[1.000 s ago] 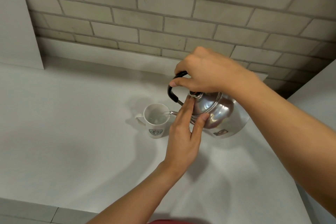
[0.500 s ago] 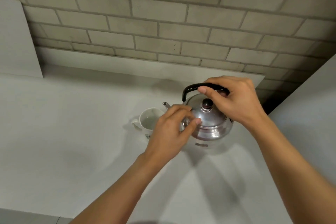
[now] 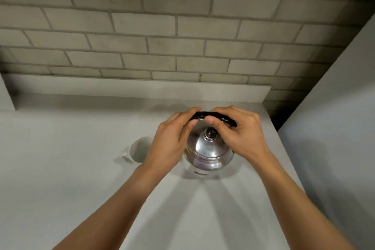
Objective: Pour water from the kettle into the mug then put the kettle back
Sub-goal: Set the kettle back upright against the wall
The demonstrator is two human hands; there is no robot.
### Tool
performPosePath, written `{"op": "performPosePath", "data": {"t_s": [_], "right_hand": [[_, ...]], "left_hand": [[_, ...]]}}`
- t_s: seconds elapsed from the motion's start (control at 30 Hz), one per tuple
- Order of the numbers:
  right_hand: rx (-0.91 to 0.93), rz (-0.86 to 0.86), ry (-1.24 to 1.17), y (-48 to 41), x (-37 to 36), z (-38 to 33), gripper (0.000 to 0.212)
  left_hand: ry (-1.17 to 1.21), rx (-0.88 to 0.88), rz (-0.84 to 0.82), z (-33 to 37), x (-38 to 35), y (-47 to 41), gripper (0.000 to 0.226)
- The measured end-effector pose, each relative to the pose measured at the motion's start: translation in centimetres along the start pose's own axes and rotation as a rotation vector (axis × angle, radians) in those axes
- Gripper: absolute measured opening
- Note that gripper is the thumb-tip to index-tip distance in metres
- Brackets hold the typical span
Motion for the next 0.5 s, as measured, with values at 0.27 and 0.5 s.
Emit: {"op": "performPosePath", "data": {"t_s": [0.27,0.5], "right_hand": [[-0.125,-0.177,0.158,-1.1,-1.0,4.9,0.047],[-0.155,-0.293,0.137,-5.5,-4.2,9.1,0.035]], "left_hand": [[-0.049,0.022,0.058,-2.2,-1.0,-4.2,0.03],[-0.068,0.036,0.044,-5.8,-2.8,-10.4,0.034]]}}
Point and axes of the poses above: each hand's wrist, its own y-axis away from the middle knuckle, its own x-axis out of the back of the hand, z = x × y, the point moved 1 cm from there along -y, towards the middle knuckle, and after that the axes turned 13 degrees about z, right-handed, at the moved point
